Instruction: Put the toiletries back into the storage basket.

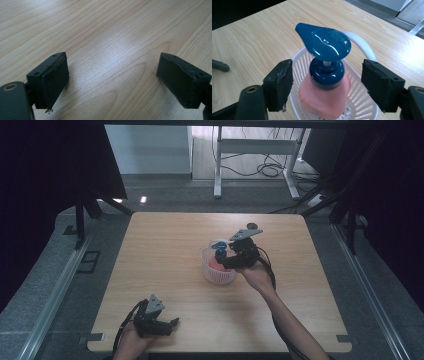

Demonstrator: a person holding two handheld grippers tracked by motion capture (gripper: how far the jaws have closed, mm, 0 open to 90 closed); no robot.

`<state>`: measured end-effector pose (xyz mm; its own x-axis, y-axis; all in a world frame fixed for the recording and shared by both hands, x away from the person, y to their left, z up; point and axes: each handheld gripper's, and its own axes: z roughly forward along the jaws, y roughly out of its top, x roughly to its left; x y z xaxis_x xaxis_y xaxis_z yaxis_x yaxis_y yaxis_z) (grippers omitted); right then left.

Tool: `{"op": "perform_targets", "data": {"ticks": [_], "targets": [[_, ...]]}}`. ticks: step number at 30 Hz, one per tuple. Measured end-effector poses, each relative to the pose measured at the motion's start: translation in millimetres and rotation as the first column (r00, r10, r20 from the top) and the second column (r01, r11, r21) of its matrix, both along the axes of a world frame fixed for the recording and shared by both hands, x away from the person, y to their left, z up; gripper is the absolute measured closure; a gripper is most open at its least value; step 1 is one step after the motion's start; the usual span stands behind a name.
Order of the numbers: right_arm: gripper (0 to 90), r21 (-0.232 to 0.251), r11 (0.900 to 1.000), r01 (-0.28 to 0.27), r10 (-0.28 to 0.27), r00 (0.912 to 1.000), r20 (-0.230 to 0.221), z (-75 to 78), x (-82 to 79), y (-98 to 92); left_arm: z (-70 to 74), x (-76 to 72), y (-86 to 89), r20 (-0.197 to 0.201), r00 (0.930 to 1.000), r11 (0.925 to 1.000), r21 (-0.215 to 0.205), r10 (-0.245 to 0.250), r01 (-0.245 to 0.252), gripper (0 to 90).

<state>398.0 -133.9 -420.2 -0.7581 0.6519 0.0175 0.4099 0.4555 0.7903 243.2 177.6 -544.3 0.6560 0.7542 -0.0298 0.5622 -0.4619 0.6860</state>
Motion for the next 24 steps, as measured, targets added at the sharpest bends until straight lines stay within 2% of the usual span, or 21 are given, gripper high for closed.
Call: {"op": "perform_targets", "data": {"ticks": [24], "targets": [[17.9,-0.02,0.998,-0.067,0.067,0.9977,-0.001,7.9,-25.5,-9.2,0.1,0.0,0.0,0.0,1.0,1.0,0.001,0.0,0.0,10.4]]}}
